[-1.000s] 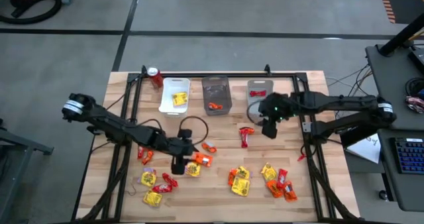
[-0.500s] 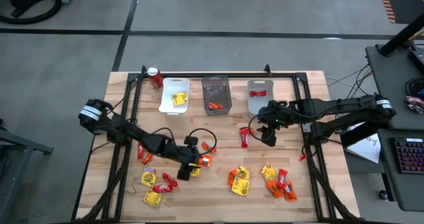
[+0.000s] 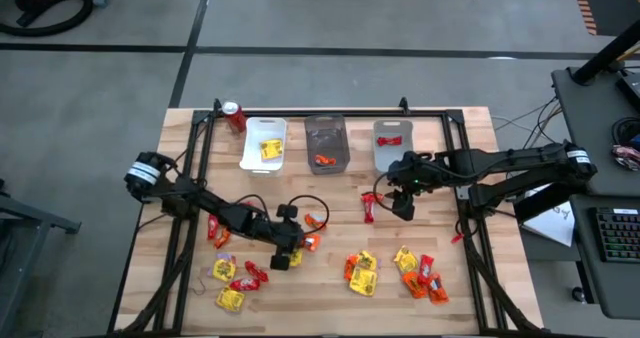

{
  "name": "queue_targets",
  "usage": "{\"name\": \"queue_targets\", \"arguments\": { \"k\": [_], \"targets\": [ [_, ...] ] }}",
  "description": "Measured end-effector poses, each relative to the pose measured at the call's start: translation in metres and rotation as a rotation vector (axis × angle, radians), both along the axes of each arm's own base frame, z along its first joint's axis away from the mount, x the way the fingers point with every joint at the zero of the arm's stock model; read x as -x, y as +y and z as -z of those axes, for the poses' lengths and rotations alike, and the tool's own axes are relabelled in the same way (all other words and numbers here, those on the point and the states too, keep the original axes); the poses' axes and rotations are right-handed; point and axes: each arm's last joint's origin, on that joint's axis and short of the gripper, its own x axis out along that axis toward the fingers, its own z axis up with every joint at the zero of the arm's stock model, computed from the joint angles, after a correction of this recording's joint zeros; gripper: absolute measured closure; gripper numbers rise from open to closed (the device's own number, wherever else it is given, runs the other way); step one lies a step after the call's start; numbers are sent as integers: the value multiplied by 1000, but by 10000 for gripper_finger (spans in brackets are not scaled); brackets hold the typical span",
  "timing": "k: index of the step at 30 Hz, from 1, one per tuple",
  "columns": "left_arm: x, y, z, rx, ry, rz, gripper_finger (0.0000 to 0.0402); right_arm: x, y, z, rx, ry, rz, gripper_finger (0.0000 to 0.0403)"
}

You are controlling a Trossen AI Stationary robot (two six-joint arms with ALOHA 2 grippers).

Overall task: Sort candy
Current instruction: Put the orange chocolate into the black bin

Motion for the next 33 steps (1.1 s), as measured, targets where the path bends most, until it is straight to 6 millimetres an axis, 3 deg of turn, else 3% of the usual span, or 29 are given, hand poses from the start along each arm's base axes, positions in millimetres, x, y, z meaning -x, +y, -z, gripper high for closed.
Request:
{"name": "queue_targets", "arguments": {
  "k": [4,11,17,23,28,33],
  "targets": [
    [0,0,-1,-1,-5,6,392,0,1,0,1,-1,-4,249],
    [2,0,-12,4,-28,25,400,-3,5,0,10,-39,-40,252],
    [7,2,-42,12,-120,45,401,-12,19,10,44,-173,-149,251],
    [18,9,-85,85,-277,-18,401,-17,30,17,81,-291,-239,257],
    [26,31,-120,202,-421,-158,401,-21,36,10,109,-386,-284,255],
    [29,52,-139,311,-516,-222,402,-31,48,-1,227,-552,-418,253]
  ]
}}
